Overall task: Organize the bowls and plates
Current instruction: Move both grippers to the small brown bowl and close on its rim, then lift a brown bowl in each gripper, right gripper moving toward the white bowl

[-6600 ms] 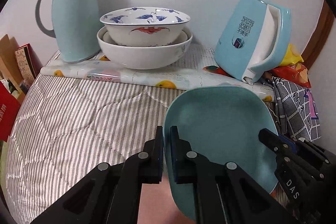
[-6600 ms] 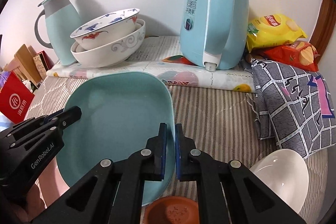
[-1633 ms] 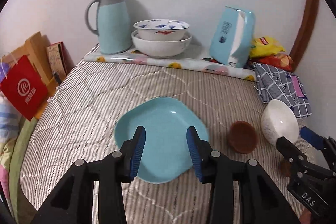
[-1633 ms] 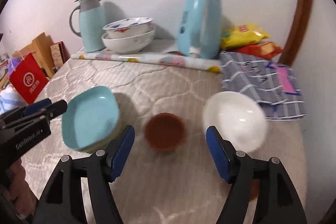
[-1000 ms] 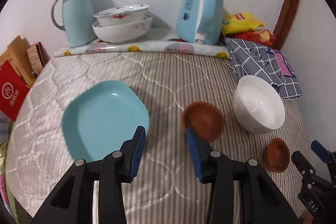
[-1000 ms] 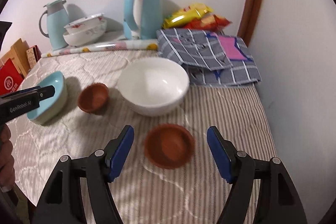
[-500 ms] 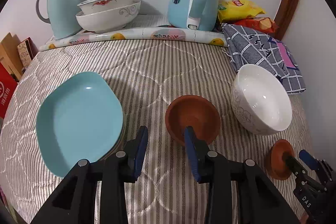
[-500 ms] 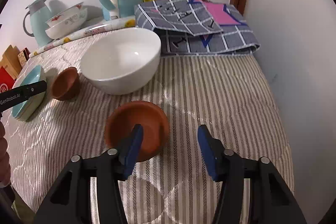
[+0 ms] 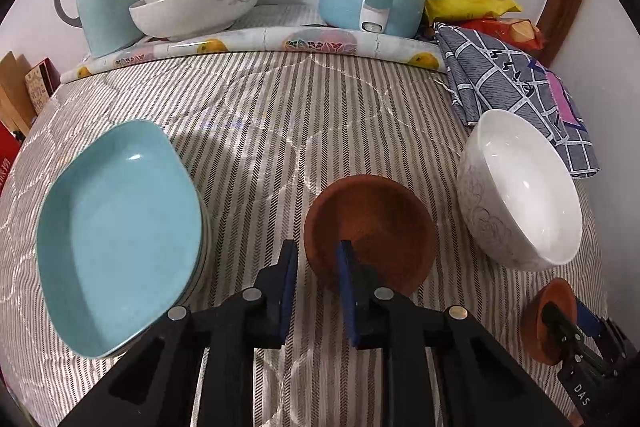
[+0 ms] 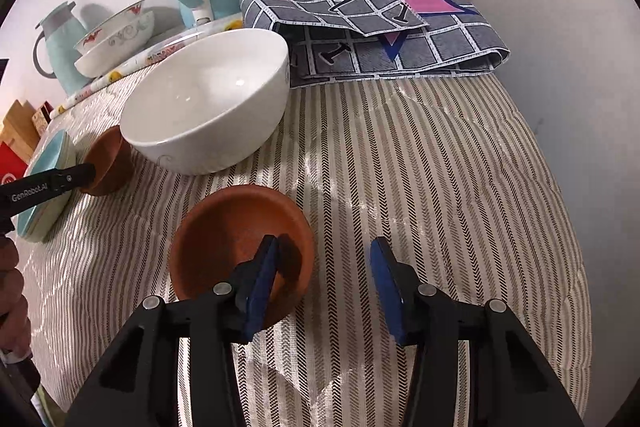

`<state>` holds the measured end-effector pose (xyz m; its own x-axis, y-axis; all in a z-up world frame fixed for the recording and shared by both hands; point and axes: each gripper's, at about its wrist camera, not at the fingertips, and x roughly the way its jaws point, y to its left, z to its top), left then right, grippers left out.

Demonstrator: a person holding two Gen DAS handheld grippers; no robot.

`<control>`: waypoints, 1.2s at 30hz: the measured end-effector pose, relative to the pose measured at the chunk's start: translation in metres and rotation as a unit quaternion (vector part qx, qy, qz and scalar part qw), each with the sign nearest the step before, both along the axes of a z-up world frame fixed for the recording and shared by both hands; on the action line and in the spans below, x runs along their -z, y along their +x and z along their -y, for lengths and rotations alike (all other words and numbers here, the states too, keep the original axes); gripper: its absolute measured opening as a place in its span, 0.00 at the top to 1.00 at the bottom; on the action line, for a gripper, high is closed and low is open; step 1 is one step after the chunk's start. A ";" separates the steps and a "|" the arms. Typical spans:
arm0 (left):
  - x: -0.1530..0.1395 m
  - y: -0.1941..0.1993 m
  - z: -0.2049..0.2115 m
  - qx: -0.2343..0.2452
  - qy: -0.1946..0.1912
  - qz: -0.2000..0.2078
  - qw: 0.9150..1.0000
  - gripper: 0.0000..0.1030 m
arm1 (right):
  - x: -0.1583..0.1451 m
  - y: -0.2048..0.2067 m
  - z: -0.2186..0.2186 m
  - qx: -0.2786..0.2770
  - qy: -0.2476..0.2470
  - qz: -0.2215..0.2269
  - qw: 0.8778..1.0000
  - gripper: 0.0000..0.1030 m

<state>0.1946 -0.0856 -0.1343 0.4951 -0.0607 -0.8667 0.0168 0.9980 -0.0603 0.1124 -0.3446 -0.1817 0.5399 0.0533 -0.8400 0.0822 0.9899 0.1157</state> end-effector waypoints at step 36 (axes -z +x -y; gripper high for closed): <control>0.008 0.008 -0.004 0.000 -0.062 -0.001 0.998 0.91 | -0.005 0.000 -0.013 -0.001 0.007 0.013 1.000 0.86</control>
<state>0.2027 -0.0813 -0.1425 0.4934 -0.1679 -0.8535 0.0172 0.9829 -0.1834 0.1120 -0.3317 -0.1767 0.5615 0.0651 -0.8249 0.0779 0.9883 0.1311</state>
